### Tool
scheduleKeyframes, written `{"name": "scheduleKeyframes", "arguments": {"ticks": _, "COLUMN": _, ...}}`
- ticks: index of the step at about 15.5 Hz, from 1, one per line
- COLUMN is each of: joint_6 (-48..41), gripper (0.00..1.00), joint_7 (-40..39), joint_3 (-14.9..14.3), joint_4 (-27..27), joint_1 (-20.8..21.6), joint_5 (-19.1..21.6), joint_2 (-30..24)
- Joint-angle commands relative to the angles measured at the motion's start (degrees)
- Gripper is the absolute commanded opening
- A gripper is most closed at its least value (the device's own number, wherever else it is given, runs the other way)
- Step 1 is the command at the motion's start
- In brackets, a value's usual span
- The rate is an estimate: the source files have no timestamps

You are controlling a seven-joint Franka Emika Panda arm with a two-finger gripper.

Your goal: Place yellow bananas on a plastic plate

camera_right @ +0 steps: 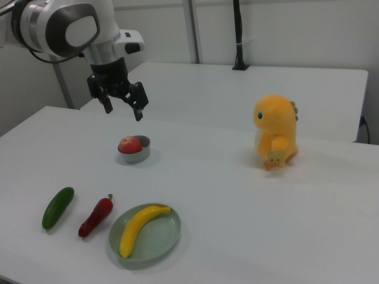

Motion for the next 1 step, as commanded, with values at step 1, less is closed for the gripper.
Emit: {"name": "scheduleKeyframes", "arguments": {"ticks": 1, "joint_6": -1.0, "gripper": 1.0, "joint_7": 0.3, "joint_3": -0.6, "joint_4": 1.3, "joint_1": 0.2, "joint_5": 2.0, "joint_2": 0.4}}
